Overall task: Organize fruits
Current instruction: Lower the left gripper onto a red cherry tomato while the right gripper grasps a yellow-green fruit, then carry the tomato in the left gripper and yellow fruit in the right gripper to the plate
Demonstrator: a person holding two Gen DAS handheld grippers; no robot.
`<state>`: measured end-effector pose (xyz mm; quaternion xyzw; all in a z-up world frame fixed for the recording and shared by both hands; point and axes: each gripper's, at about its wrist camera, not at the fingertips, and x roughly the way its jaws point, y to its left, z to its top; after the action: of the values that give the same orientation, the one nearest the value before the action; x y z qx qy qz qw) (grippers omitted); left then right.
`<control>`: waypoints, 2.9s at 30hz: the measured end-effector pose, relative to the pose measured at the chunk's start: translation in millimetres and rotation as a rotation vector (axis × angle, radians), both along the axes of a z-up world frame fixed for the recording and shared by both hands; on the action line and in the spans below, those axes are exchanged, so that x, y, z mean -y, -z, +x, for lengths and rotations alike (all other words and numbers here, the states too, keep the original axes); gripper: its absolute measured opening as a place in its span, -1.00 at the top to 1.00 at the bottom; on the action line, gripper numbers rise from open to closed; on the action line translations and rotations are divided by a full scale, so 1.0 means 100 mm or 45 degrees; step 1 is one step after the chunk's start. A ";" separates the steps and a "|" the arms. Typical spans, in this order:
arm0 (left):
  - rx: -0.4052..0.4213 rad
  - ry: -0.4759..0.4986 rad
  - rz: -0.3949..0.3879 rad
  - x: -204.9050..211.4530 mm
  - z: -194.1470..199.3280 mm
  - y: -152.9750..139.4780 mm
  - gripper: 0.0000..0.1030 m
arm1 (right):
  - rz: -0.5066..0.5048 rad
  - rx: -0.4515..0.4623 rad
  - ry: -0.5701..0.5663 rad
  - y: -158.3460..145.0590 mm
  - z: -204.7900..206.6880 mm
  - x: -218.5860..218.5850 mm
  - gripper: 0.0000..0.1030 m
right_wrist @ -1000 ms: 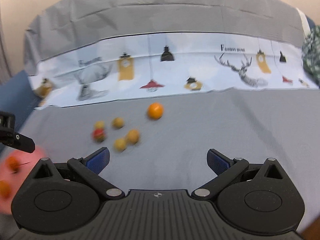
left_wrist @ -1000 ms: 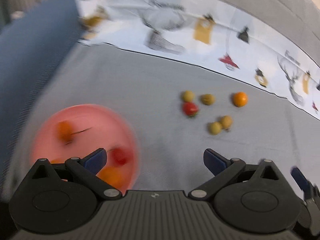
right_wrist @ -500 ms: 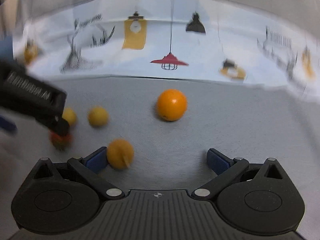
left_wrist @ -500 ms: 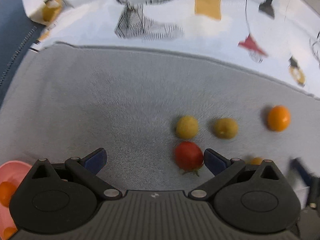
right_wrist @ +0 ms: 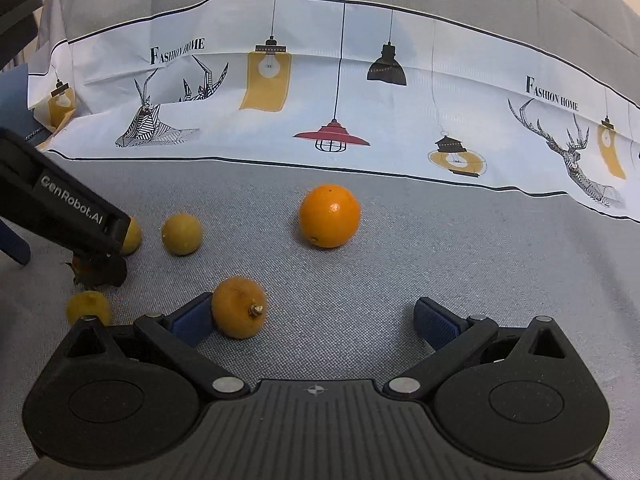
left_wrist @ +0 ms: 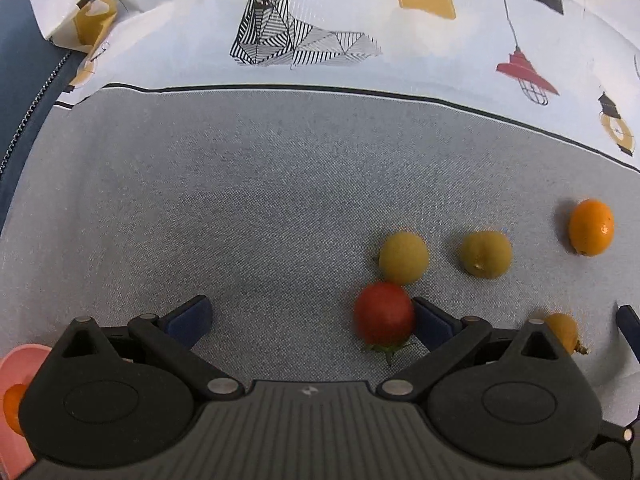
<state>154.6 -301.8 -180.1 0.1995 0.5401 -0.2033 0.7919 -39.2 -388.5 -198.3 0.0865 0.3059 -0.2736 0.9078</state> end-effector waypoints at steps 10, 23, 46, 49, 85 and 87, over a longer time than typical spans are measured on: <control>0.038 0.004 -0.107 -0.15 -0.22 -0.38 0.39 | 0.055 0.079 0.031 -0.16 -0.12 -0.09 0.46; 0.147 0.100 -0.211 -1.00 -1.00 -1.32 0.39 | 0.058 0.174 0.094 -0.89 -1.06 -0.58 0.45; 0.279 -0.042 -0.304 -3.24 -2.57 -1.94 0.39 | 0.044 0.237 -0.401 -2.06 -2.04 -2.68 0.45; 0.300 -0.058 -0.341 -3.37 -2.64 -1.98 0.39 | 0.016 0.233 -0.407 -2.11 -2.09 -2.79 0.45; 0.273 -0.135 -0.415 -3.66 -2.60 -1.96 0.39 | -0.052 0.166 -0.436 -2.15 -2.04 -2.99 0.45; 0.261 -0.143 -0.412 -3.67 -2.58 -1.94 0.39 | -0.047 0.158 -0.430 -2.13 -2.02 -2.98 0.45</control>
<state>-103.5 65.0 14.0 0.0591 0.4272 -0.2216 0.8746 -241.1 -90.7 14.8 0.0339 0.2543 -0.1170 0.9594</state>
